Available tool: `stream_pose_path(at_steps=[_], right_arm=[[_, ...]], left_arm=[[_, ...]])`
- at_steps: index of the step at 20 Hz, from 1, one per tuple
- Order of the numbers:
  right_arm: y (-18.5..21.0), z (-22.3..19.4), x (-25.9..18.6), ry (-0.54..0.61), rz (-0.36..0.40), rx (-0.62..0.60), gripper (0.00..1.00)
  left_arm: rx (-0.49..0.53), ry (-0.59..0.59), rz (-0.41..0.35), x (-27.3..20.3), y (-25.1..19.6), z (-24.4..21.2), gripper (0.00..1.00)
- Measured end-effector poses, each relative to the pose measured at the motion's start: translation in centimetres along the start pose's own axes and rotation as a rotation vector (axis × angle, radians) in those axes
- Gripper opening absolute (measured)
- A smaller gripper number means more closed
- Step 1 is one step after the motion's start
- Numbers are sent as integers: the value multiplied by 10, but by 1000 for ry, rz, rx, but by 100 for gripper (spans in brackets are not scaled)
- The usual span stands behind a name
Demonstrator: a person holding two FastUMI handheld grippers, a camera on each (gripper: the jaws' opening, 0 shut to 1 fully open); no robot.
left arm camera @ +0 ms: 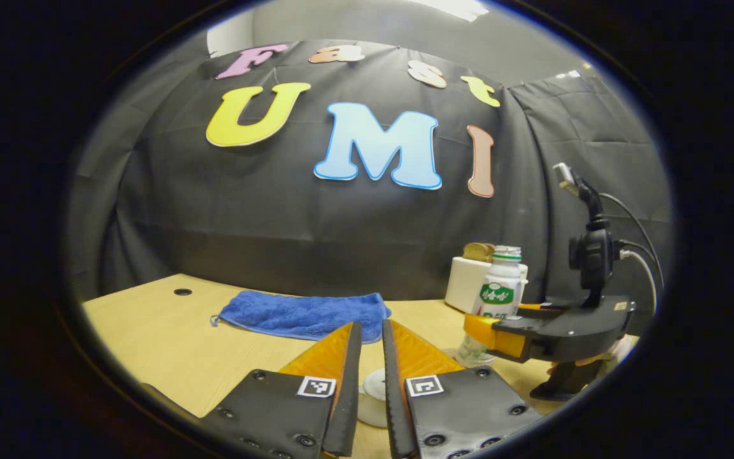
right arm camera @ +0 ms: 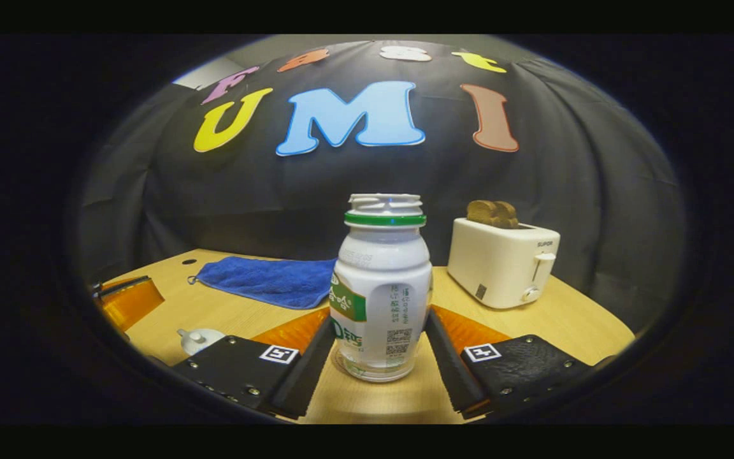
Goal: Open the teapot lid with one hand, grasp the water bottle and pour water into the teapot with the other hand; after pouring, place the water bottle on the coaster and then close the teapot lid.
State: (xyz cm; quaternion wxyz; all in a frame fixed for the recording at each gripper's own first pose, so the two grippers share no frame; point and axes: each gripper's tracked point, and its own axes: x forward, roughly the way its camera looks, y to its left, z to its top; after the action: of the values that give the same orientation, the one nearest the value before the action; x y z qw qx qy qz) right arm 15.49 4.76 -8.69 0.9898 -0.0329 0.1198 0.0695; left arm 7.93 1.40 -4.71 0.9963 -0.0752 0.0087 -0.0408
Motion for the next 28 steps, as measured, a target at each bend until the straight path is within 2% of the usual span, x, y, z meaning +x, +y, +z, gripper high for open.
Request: stream_pose_path(at_steps=[1,5,6,10,14,15,16,17,18,20,22,28], right_arm=[[3,-4,5,11,2,-4,79],[5,-4,16,9,-11,-24,79],[5,-3,18,11,-12,-26,80],[5,-4,18,12,-15,-33,80],[6,-18,21,56,-12,-55,83],[7,-22,20,57,2,-41,88],[7,-22,20,57,6,-27,95],[6,-22,18,58,4,-21,99],[5,-21,18,58,4,-20,99],[5,-22,13,52,9,-13,99],[3,-20,6,36,16,-3,99],[0,-2,-29,-46,17,-7,99]], left_arm=[[-7,-2,3,0,1,0,26],[-31,-2,7,-1,5,0,27],[-37,1,6,-1,5,0,31],[-50,5,4,-1,5,0,26],[-47,10,1,-1,4,-1,30],[-46,11,1,0,5,-2,26],[-46,13,1,0,4,-2,30],[-45,14,2,-1,4,-3,27],[-45,15,2,-1,5,-2,31],[-44,14,3,-1,5,-2,26],[-38,16,7,-1,5,-3,30],[-2,-17,22,-7,3,8,31]])
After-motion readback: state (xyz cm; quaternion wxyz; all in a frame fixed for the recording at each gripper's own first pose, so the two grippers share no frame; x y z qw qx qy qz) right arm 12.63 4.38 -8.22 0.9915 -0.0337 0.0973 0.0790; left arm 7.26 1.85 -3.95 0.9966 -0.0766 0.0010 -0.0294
